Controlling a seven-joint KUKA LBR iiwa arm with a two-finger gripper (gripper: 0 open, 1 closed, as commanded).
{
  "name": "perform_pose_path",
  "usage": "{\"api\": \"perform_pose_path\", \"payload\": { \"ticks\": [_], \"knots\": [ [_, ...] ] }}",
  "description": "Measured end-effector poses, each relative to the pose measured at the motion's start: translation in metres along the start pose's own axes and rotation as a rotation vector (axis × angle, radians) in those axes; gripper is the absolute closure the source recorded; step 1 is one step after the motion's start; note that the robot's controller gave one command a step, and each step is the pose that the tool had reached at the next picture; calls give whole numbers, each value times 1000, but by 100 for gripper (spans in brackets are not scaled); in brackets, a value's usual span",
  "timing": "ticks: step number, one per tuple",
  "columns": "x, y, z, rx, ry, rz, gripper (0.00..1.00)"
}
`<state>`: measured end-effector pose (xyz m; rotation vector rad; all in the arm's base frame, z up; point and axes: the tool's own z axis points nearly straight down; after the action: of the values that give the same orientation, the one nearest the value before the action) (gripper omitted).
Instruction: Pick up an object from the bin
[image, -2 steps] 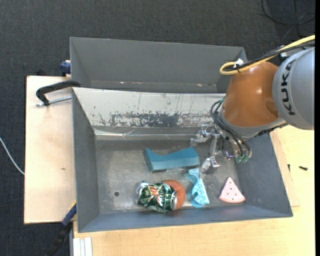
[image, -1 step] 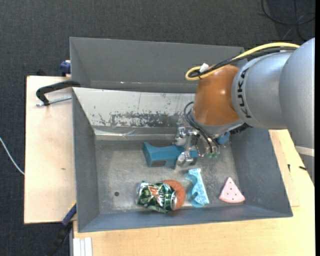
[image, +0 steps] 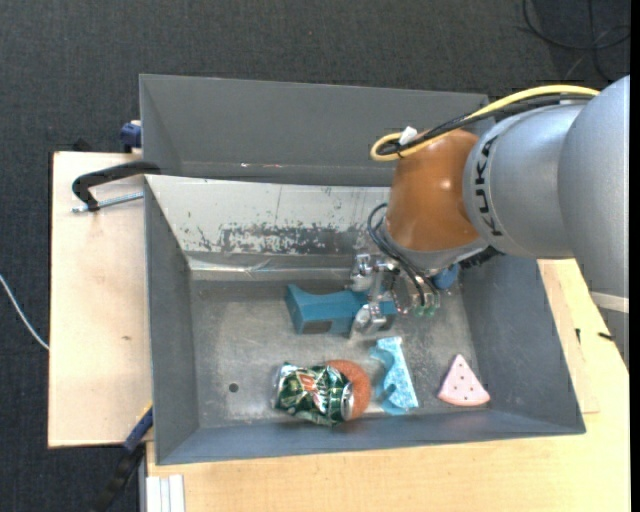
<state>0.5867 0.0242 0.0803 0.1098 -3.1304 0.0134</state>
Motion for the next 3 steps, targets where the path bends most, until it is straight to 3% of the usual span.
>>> {"api": "perform_pose_path", "payload": {
  "ticks": [3],
  "knots": [
    [0,0,0,0,0,0,100]
  ]
}}
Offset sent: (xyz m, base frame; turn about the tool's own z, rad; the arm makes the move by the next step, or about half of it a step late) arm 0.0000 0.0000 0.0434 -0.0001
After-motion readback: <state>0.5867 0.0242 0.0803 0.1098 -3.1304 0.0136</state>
